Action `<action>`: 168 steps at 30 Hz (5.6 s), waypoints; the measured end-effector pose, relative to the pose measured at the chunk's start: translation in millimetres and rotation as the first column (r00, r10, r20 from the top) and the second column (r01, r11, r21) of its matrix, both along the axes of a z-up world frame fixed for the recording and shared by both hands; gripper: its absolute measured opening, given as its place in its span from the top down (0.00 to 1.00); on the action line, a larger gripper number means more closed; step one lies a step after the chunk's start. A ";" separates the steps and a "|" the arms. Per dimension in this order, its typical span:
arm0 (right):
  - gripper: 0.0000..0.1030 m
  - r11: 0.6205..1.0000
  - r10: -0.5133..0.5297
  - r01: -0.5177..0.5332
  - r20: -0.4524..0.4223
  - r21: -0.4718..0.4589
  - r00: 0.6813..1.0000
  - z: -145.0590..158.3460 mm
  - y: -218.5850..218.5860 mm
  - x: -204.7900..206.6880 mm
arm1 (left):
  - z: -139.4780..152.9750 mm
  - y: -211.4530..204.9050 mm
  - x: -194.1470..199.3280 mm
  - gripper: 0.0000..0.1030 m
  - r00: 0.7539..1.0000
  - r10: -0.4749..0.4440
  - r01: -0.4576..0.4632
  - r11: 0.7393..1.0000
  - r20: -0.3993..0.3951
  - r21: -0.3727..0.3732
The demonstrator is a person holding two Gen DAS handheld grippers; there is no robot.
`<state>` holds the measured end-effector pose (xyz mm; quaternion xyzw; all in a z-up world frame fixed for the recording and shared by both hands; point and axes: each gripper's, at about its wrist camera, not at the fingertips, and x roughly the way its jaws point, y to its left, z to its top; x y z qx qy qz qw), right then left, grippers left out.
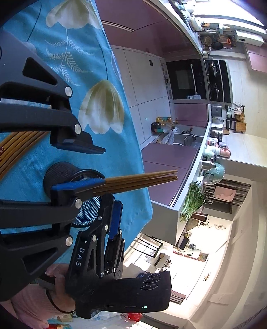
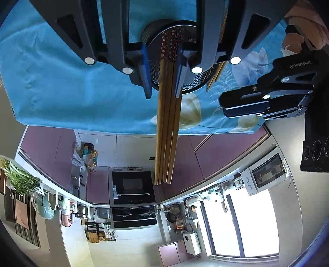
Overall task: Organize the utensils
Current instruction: 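Lower both chopsticks into the cup and open both grippers, then withdraw both grippers from the cup back to the remaining chopsticks, then close the left gripper on a chopstick while the right gripper grasps another, then lift both held chopsticks upright and carry them toward the mesh cup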
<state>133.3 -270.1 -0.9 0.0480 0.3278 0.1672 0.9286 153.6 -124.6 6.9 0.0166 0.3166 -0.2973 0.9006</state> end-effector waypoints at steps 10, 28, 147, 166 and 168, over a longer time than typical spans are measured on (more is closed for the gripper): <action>0.65 0.983 0.172 -0.178 0.152 0.031 0.973 26.5 18.3 -66.3 | -1.0 64.5 -40.2 0.57 0.991 0.114 -0.115 0.993 0.069 0.006; 0.65 0.967 0.254 -0.256 -0.163 0.010 0.953 -75.6 81.0 -59.0 | -102.6 80.0 -49.3 0.56 0.973 0.150 -0.130 0.985 -0.178 0.117; 0.94 0.976 0.215 -0.213 -0.022 0.048 0.976 -27.0 61.0 -56.8 | -51.8 82.9 -50.5 0.93 0.983 0.031 -0.039 0.998 -0.178 -0.040; 0.94 0.987 0.121 -0.133 0.133 0.093 0.984 23.2 13.6 -67.5 | 18.2 88.8 -63.1 0.93 0.998 -0.043 0.034 0.981 -0.044 -0.189; 0.94 0.988 0.114 -0.129 0.150 0.090 0.982 29.1 10.2 -68.0 | 24.9 84.6 -59.8 0.93 0.999 -0.046 0.039 0.980 -0.029 -0.197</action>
